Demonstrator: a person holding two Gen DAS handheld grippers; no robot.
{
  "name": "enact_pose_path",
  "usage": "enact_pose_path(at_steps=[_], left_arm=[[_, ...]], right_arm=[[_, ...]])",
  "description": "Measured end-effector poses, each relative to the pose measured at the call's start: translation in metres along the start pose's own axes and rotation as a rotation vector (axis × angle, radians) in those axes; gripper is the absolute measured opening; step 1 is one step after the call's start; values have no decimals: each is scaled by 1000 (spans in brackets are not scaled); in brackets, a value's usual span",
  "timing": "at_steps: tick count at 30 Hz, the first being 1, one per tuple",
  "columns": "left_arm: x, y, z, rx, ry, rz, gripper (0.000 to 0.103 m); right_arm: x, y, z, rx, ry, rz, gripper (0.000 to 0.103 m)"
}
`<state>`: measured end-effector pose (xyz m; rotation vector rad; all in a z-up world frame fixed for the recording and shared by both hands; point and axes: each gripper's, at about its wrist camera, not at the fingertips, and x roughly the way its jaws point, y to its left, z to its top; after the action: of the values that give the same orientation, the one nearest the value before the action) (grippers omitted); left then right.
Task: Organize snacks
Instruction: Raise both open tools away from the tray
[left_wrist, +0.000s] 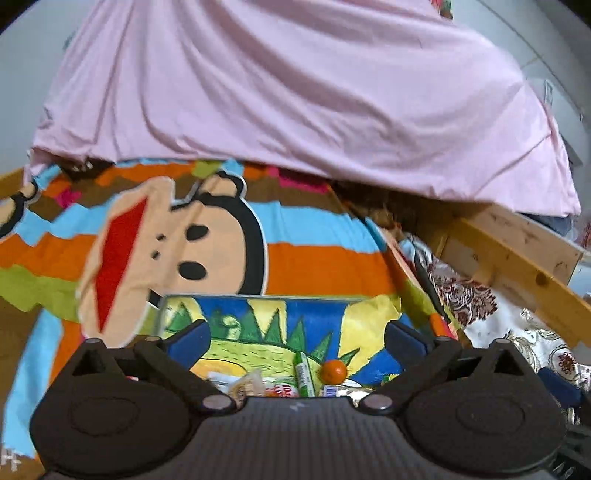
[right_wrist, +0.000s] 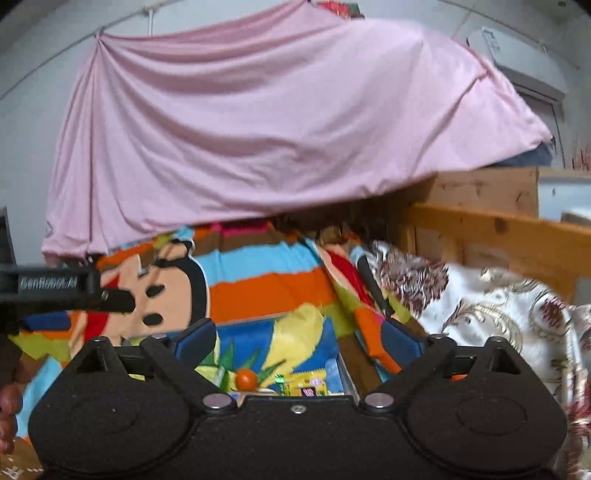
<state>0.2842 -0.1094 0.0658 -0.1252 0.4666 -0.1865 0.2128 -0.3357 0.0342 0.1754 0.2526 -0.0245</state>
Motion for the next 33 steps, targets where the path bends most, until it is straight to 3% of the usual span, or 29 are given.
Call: enact_pose_path(at_steps=[11, 26, 33], left_arm=[[-95, 32, -29, -72, -53, 51, 102], [-201, 50, -81, 52, -144, 133, 102], [-227, 58, -107, 37, -149, 125, 102]], right_arm=[[-82, 21, 10, -39, -45, 65, 102], [-172, 62, -23, -120, -29, 140, 102], [-197, 75, -42, -156, 1, 143, 102]])
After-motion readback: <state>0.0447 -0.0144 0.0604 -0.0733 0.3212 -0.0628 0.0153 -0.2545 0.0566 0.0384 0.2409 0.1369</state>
